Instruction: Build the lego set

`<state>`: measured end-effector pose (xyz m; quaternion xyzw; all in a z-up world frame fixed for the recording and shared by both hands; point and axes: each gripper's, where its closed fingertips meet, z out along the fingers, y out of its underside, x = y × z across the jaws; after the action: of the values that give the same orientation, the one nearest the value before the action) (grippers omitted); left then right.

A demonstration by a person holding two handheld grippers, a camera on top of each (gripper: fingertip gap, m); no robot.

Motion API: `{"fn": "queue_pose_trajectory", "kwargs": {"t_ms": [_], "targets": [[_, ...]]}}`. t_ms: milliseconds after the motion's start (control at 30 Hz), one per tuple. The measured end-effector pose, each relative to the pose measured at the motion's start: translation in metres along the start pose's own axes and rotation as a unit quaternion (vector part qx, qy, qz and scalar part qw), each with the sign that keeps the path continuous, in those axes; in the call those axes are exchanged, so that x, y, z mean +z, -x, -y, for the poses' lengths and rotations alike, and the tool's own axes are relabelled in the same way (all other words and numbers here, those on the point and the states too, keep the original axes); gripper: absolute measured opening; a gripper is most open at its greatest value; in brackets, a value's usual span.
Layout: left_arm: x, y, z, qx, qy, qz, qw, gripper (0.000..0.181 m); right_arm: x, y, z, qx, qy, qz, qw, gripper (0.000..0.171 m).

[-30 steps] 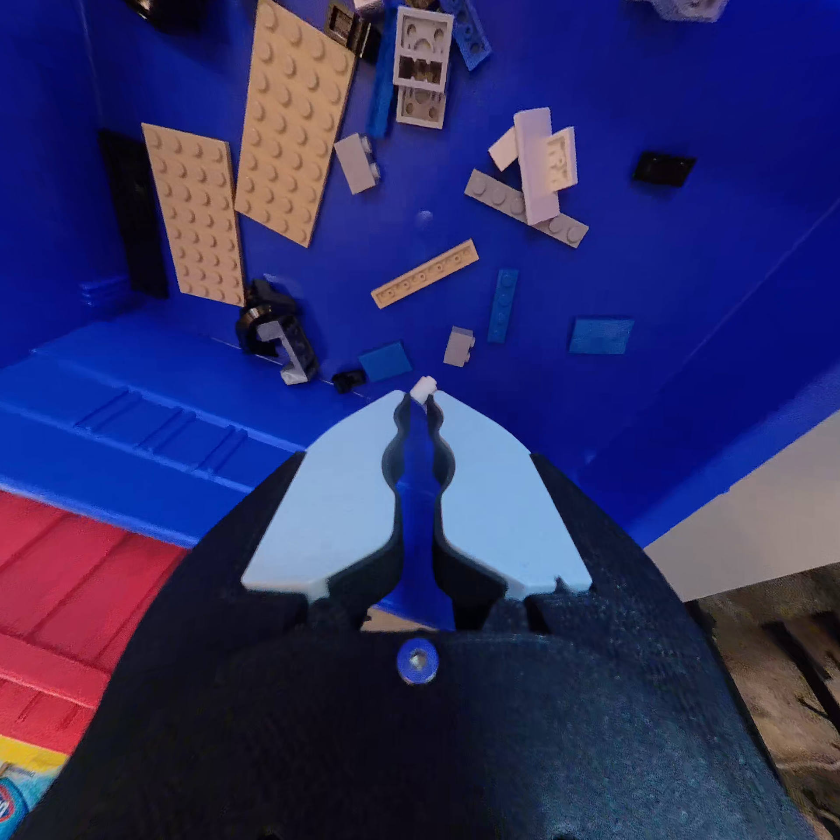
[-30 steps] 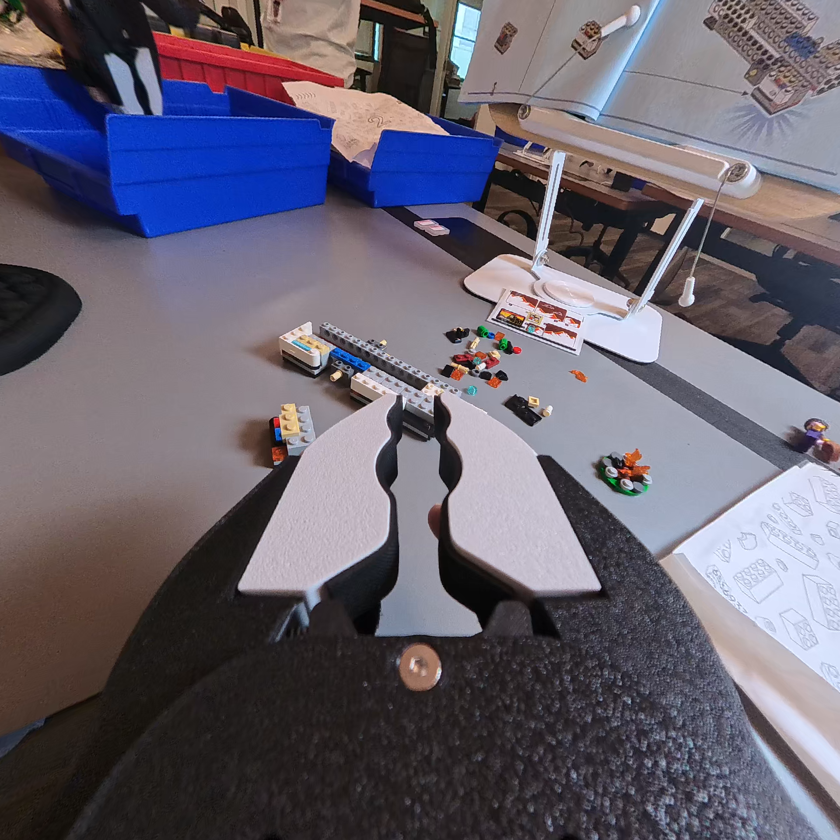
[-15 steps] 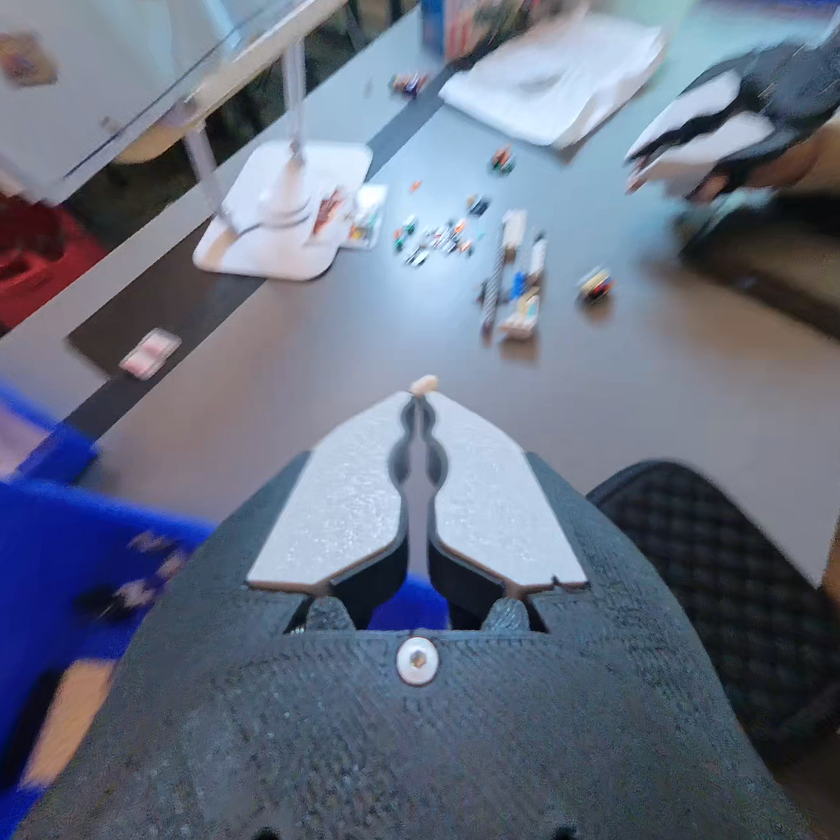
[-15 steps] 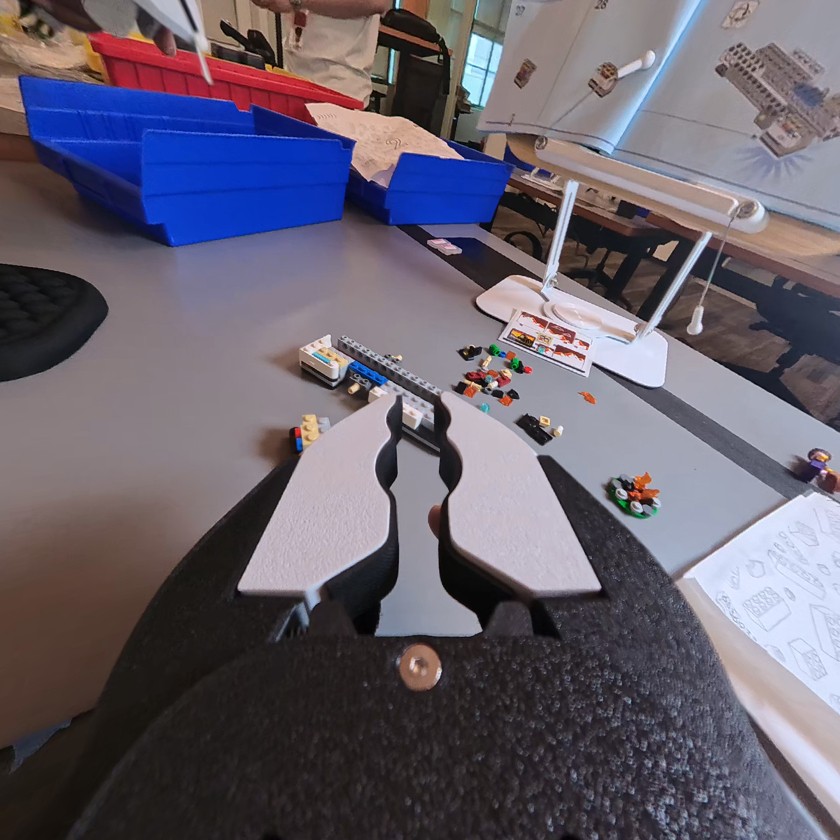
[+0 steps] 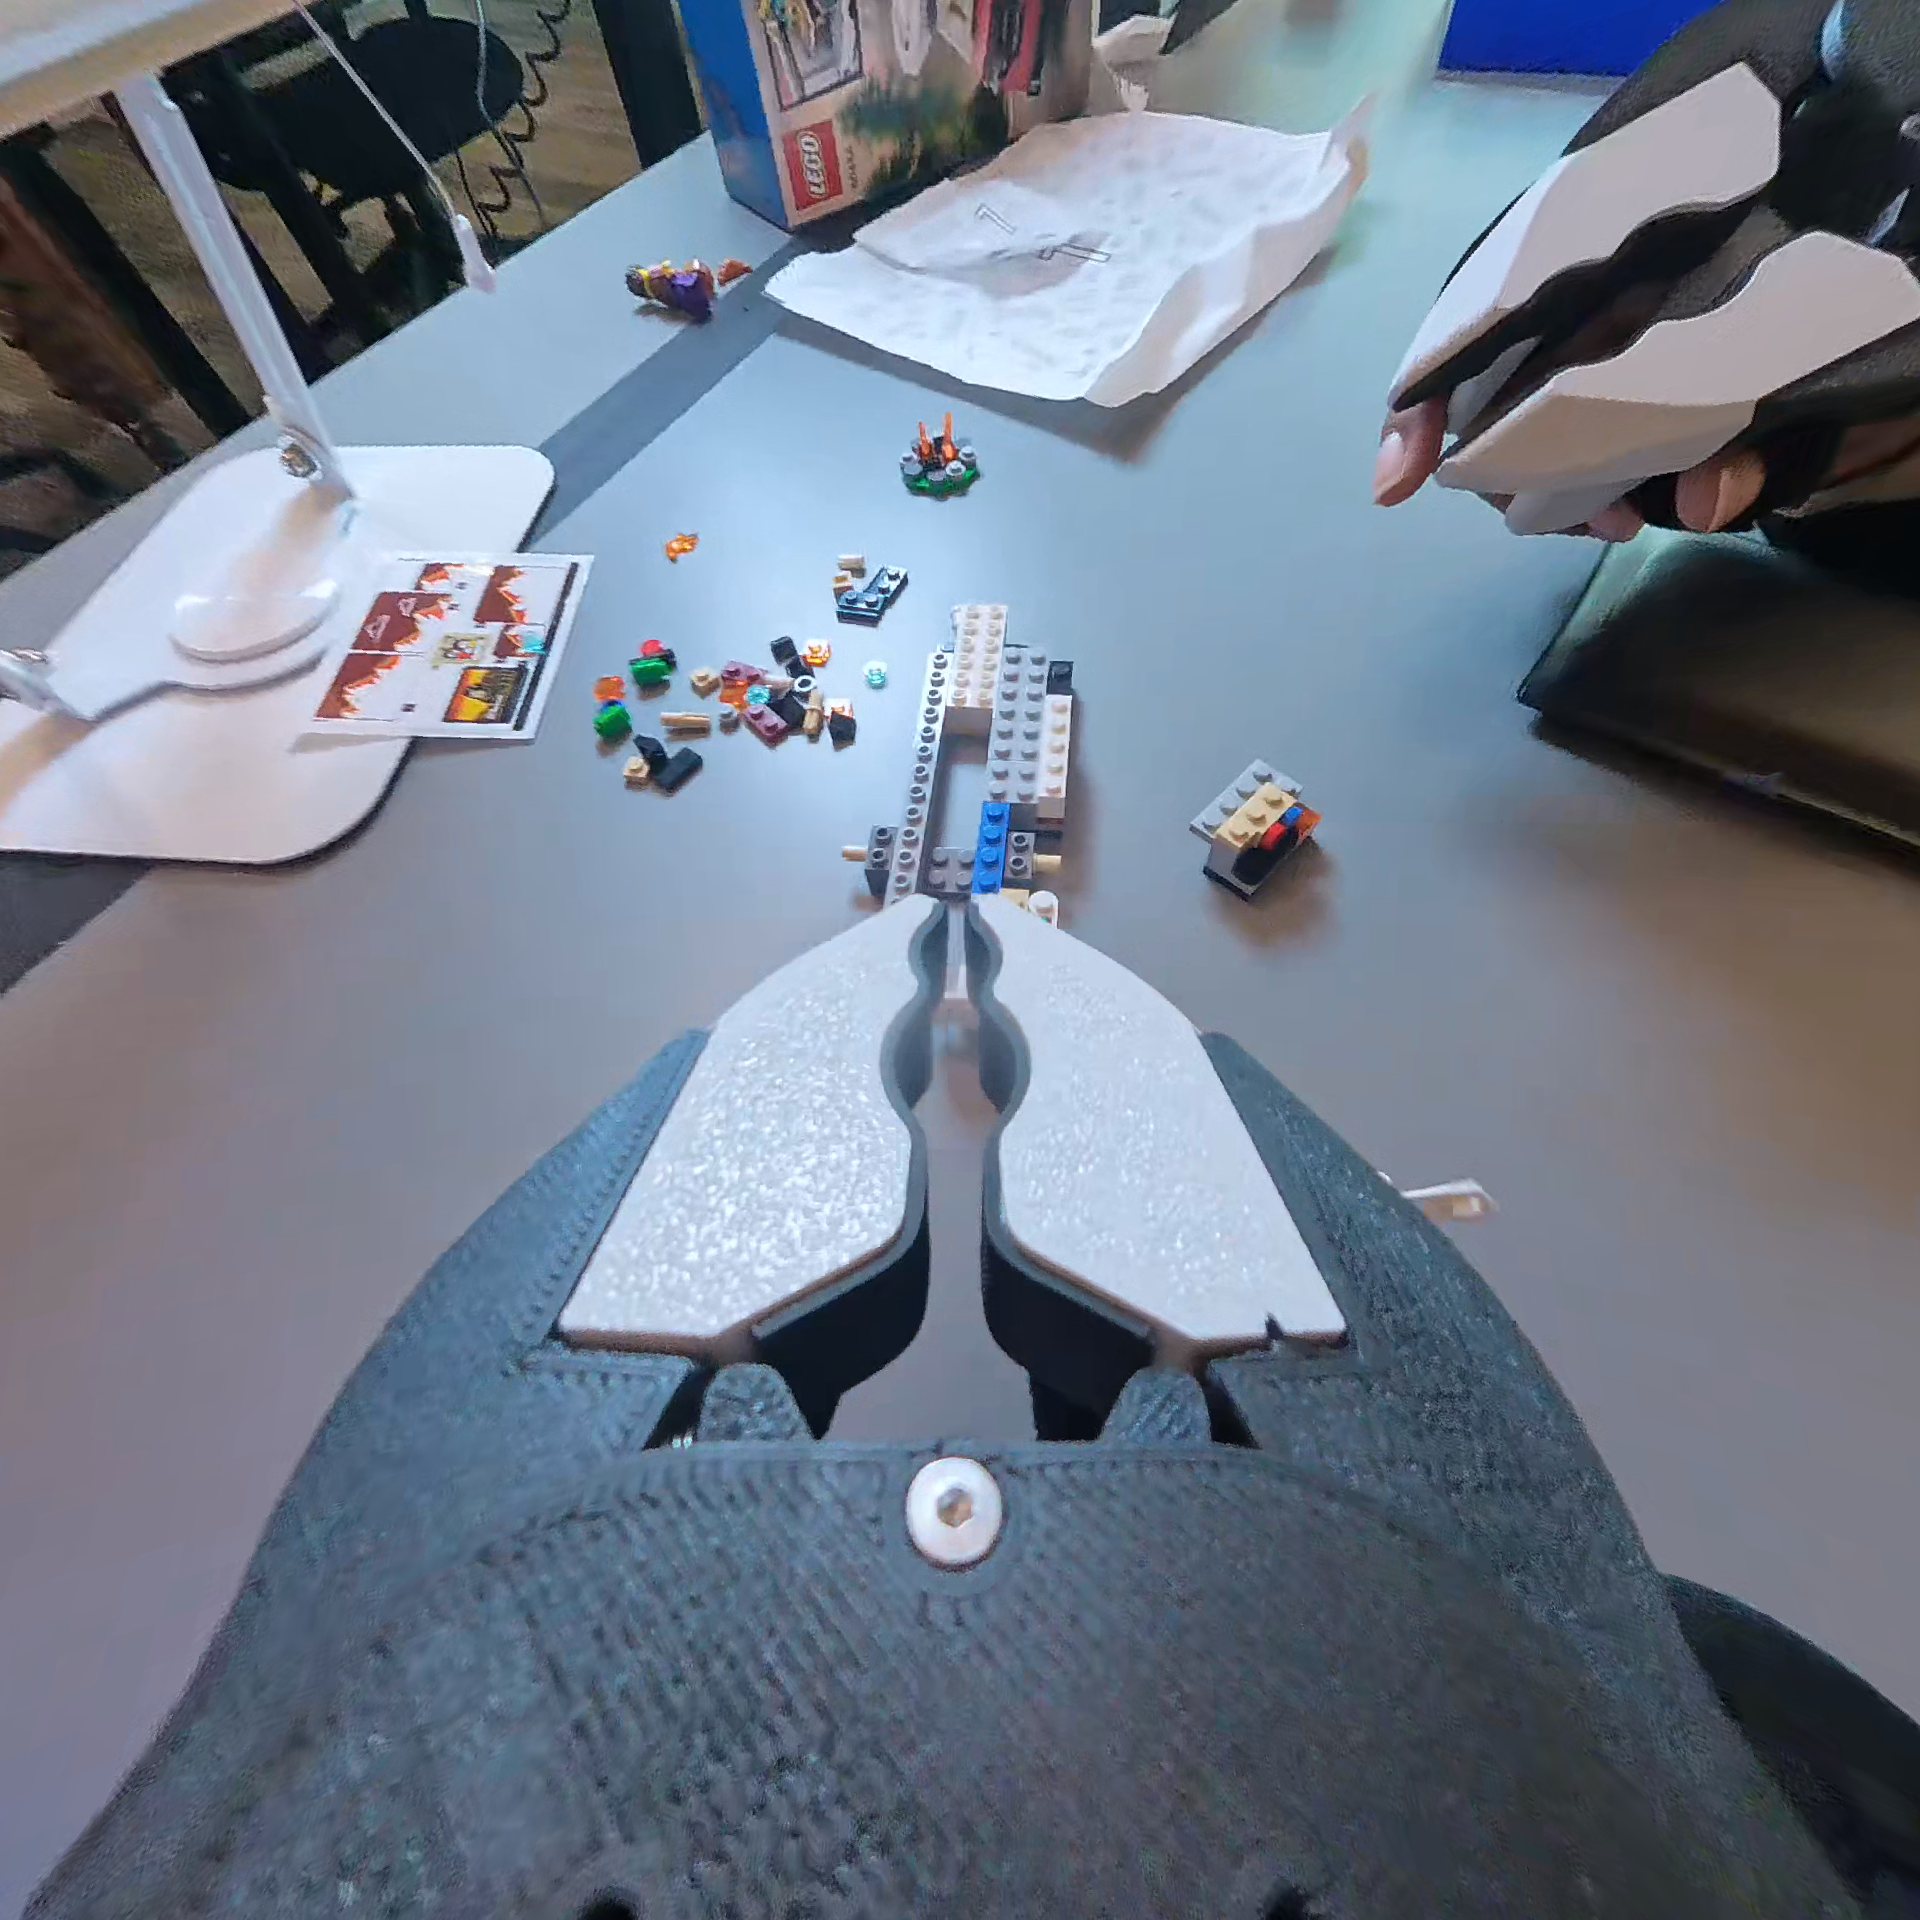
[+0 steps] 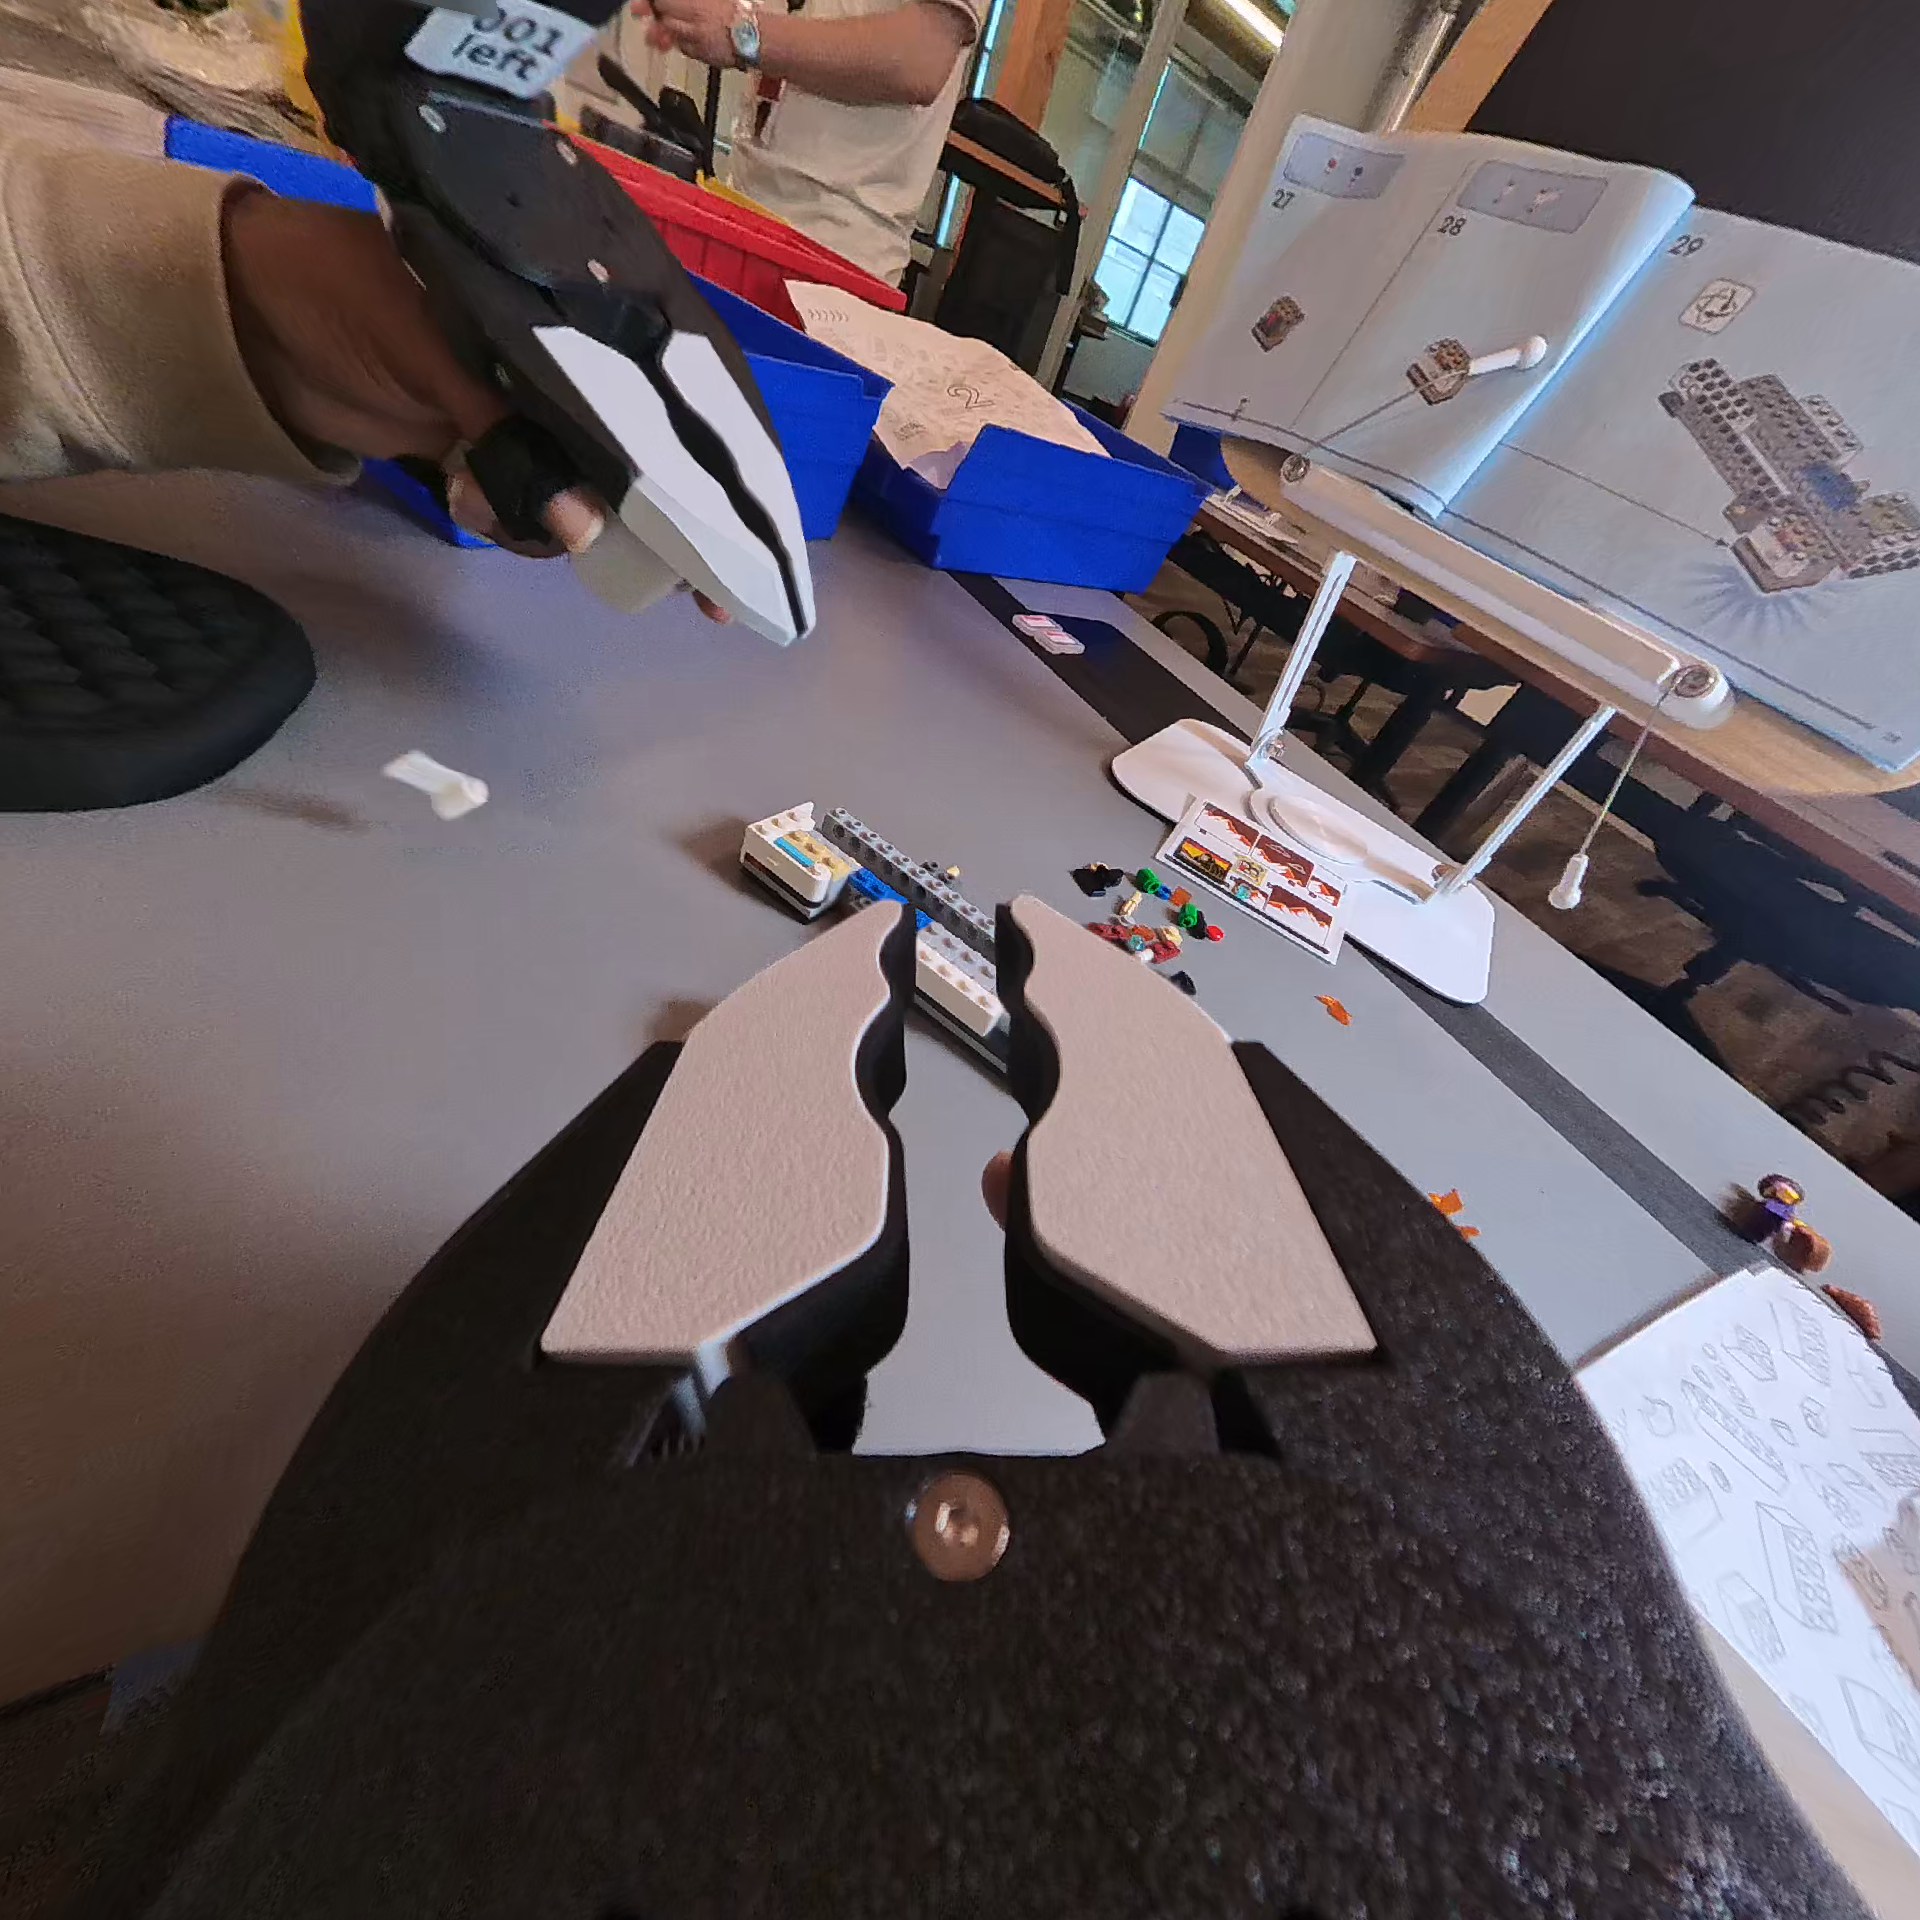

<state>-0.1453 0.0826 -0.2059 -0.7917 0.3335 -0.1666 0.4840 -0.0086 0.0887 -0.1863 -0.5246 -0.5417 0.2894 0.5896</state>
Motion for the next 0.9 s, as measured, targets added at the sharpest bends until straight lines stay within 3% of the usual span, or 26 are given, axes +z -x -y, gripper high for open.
{"fn": "queue_pose_trajectory", "kwargs": {"t_ms": [100, 167, 300, 500, 700, 900], "targets": [[-0.013, -0.005, 0.000, 0.008, -0.015, -0.018, 1.000, 0.011, 0.001, 0.003, -0.003, -0.009, 0.004, 0.009, 1.000, 0.014], [-0.022, -0.026, -0.004, 0.031, -0.017, -0.074, 0.997, 0.015, 0.002, 0.007, -0.004, -0.012, 0.005, 0.016, 1.000, 0.014], [-0.030, -0.084, -0.039, 0.090, 0.064, -0.196, 0.974, 0.025, 0.003, 0.011, -0.006, -0.012, 0.007, 0.025, 1.000, 0.014], [-0.017, -0.122, -0.083, 0.151, 0.164, -0.263, 0.939, 0.031, 0.004, 0.012, -0.009, -0.009, 0.012, 0.030, 0.999, 0.013], [-0.002, -0.134, -0.081, 0.177, 0.180, -0.267, 0.930, 0.026, 0.005, 0.015, -0.011, -0.023, 0.020, 0.030, 0.999, 0.013], [0.008, -0.132, -0.075, 0.176, 0.151, -0.234, 0.944, 0.024, 0.005, 0.019, -0.012, -0.036, 0.024, 0.038, 0.998, 0.012]]}}
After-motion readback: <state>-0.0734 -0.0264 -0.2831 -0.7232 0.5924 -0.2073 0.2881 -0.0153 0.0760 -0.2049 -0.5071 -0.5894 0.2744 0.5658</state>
